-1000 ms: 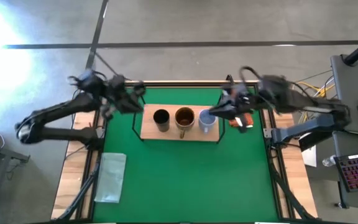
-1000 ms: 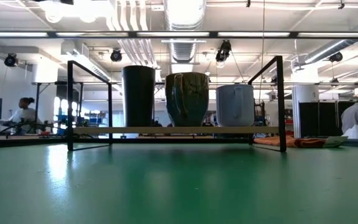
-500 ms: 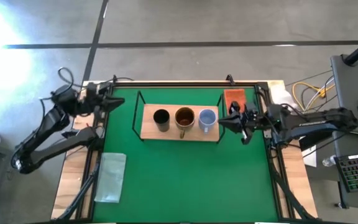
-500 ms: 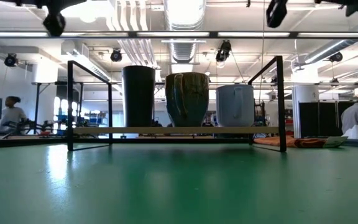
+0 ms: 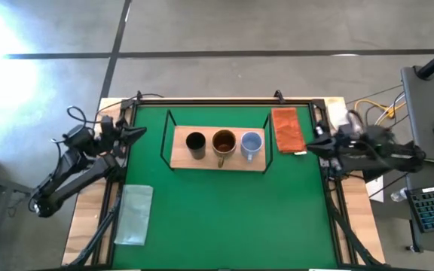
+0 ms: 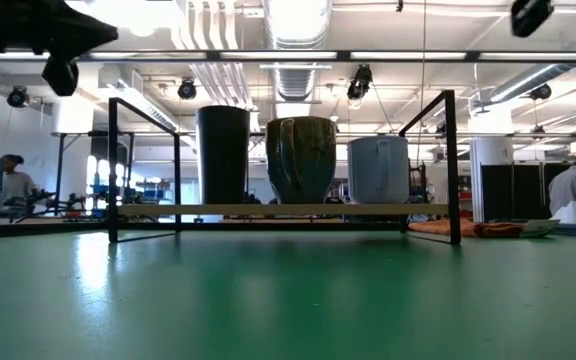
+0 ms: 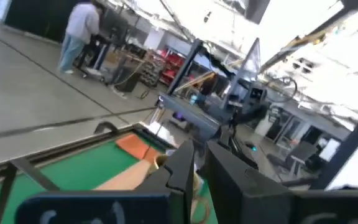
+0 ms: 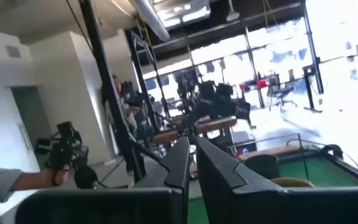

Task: Stack small to large cups/mugs on shelf
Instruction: Return to Home Position

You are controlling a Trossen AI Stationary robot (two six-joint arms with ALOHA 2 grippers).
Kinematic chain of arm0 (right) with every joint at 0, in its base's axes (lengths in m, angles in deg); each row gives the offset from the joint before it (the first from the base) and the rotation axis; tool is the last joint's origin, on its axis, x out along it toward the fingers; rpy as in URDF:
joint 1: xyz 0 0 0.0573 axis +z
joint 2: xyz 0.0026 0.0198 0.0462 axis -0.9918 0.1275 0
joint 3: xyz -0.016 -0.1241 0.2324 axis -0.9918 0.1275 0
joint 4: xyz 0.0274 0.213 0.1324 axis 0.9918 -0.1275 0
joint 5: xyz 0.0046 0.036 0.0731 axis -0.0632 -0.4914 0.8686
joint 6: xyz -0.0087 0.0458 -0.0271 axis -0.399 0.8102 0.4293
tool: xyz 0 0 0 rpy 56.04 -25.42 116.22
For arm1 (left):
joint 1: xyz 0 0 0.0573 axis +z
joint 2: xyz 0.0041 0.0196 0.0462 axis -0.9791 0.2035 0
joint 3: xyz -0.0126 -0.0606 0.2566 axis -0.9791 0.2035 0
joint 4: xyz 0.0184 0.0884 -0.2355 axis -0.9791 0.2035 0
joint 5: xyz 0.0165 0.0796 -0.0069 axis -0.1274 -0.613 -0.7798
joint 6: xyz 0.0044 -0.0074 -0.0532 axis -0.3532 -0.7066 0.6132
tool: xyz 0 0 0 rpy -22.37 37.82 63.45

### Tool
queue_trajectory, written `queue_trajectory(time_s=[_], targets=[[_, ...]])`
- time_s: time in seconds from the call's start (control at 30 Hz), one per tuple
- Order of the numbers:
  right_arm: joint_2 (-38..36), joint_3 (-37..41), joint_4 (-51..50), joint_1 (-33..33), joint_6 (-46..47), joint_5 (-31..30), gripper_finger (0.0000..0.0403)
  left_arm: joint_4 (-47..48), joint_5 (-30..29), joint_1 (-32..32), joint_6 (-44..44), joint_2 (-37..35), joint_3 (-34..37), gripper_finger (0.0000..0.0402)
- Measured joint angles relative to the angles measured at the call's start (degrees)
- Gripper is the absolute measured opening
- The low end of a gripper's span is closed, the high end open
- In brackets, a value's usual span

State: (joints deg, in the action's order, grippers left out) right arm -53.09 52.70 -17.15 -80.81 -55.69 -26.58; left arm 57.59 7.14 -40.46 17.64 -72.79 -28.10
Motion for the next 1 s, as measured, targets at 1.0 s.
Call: queue_trajectory(time_s=[1.0], targets=[[-8.6, 24.6, 32.3, 0.0, 0.4, -1.5, 0.0022, -30.1, -2.2, -10.2, 9.1, -1.6, 21.2, 0.0027]])
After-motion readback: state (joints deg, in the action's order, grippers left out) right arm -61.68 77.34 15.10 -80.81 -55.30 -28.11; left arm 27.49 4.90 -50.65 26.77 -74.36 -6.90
